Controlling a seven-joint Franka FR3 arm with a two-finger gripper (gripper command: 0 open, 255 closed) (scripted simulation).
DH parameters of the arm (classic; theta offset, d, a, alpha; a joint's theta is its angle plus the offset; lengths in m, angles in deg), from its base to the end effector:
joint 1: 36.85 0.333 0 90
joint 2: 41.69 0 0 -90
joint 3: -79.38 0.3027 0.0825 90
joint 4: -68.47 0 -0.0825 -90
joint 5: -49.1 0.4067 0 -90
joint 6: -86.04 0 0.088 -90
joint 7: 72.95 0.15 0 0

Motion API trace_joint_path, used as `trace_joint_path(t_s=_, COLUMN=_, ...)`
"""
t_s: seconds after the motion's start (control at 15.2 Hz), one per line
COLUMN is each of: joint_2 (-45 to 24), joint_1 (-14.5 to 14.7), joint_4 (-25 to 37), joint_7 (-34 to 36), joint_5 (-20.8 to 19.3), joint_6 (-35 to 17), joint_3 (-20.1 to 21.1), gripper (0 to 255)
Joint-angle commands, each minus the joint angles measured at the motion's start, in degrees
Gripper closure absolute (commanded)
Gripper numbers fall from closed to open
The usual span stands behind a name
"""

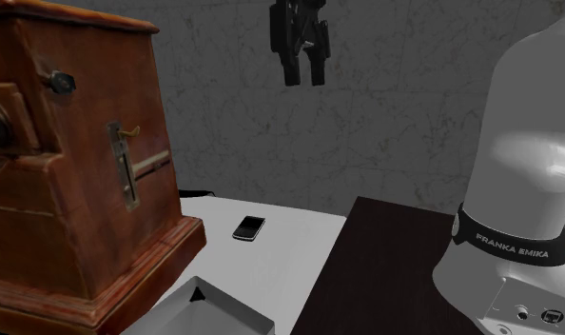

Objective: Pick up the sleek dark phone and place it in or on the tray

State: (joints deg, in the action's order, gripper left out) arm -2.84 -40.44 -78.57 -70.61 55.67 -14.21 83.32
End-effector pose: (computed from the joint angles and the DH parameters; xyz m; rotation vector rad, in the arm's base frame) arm 0.3535 0.0153 0.4109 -3.0656 0.1246 0.2151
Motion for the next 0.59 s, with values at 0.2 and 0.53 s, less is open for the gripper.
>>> trace_joint_path(t_s=0.2, joint_2=-8.0, joint_1=-2.4, joint_4=-2.9, joint_7=8.3, joint_5=1.9, joint_6=-12.6, joint_3=2.3, gripper=0)
trace_joint_path(t_s=0.53, joint_2=-17.9, joint_1=-4.8, joint_4=-3.8, joint_7=16.4, joint_5=3.0, joint_6=-25.0, joint_3=4.2, gripper=0)
